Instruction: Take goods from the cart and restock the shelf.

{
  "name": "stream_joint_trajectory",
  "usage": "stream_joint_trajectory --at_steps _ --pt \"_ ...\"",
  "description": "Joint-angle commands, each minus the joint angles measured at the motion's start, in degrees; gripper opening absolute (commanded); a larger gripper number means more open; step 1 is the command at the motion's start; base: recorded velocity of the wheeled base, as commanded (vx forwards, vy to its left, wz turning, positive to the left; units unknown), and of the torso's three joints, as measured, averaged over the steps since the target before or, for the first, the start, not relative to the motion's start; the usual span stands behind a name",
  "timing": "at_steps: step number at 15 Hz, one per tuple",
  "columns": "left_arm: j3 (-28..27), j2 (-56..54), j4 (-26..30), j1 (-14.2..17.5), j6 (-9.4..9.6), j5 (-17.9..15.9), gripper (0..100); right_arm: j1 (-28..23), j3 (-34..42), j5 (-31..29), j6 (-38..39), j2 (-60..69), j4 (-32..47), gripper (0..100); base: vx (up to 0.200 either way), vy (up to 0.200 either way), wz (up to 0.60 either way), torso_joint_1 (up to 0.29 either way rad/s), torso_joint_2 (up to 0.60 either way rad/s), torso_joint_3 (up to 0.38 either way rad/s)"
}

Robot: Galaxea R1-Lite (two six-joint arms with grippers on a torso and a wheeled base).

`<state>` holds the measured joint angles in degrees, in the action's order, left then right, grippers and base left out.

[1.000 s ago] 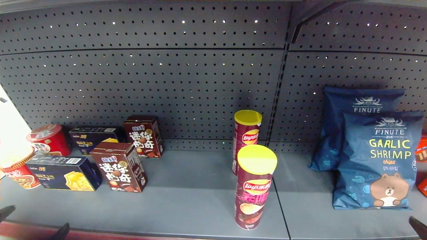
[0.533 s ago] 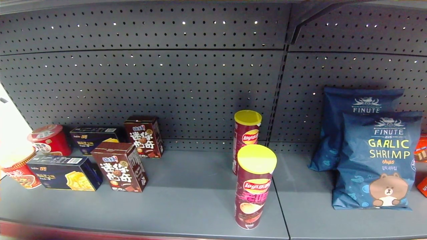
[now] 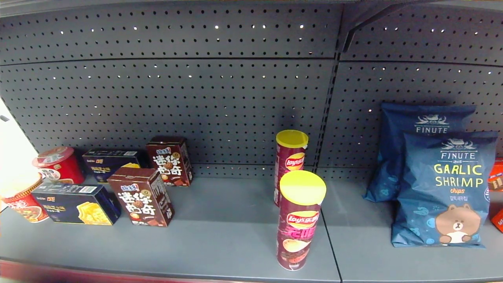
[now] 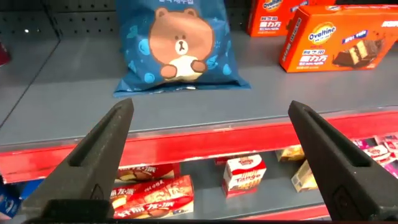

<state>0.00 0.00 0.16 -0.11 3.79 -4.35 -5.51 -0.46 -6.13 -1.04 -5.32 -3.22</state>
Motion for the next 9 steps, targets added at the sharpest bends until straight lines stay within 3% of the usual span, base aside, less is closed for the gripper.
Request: stream_joint_trajectory --at_steps 1,5,7,9 --pt "0.0 0.0 0.02 0.02 -0.01 0.13 100 -0.03 -0.06 0.16 -0.02 -0.13 0.05 100 0.0 0.0 0.0 0.0 0.0 0.0" --pt "0.0 0.0 0.02 0.02 0.08 -0.13 100 0.06 -0.06 0.51 0.33 -0.13 0.05 100 0.0 0.0 0.0 0.0 0.0 0.0" --pt "0.0 0.0 0.02 -0.07 -0.1 -0.04 100 0.06 -0.15 4.46 0.77 -0.22 0.23 100 0.0 0.0 -0.6 0.007 0.0 0.0" --pt "0.0 0.0 0.02 -0.07 -0.19 0.05 100 0.06 -0.24 5.96 0.51 -0.13 0.41 100 0.0 0.0 0.0 0.0 0.0 0.0"
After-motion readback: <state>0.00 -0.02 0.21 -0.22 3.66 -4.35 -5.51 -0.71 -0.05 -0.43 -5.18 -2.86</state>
